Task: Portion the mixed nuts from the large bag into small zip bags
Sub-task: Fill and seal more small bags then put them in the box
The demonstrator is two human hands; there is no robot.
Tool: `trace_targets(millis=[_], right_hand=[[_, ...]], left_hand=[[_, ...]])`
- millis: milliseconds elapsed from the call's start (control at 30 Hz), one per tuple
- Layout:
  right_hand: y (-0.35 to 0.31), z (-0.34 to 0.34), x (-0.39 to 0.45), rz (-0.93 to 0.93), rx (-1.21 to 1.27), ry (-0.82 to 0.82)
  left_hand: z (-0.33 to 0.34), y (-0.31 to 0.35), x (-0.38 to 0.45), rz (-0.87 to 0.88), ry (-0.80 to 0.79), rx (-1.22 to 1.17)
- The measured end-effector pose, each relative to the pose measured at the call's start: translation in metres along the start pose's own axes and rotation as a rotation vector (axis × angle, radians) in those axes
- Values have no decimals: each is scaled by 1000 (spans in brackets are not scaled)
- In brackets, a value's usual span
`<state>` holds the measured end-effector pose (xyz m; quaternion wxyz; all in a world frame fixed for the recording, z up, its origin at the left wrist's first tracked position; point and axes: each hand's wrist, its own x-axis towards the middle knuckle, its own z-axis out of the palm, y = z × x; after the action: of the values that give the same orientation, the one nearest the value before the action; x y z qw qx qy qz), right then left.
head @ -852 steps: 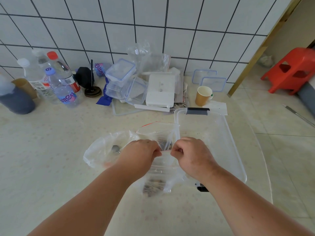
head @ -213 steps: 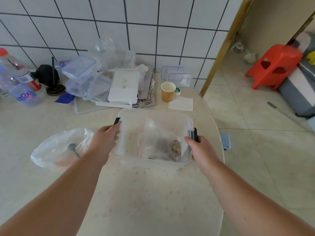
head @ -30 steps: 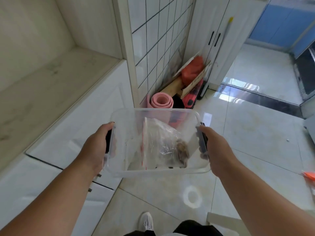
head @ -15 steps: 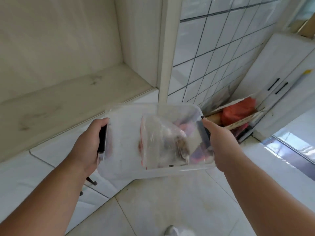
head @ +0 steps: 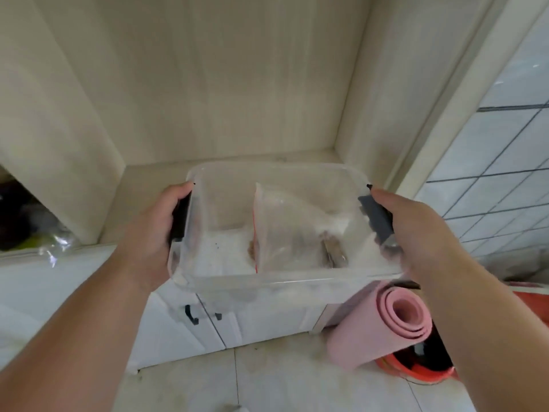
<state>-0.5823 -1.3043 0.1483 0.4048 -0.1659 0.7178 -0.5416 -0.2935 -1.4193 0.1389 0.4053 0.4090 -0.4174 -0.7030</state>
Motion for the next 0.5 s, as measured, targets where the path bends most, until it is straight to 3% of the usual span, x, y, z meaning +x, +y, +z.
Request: trace_targets(millis=[167, 300, 500], right_hand=[[-32, 28, 12, -33, 6, -107], [-46, 44, 29, -49, 29, -162], [-52, 73, 55, -33, 5, -148]], left_hand=[[-18, 25, 21, 69, -19, -55], [-24, 44, 41, 26, 13, -65], [-24, 54, 65, 1, 72, -92]])
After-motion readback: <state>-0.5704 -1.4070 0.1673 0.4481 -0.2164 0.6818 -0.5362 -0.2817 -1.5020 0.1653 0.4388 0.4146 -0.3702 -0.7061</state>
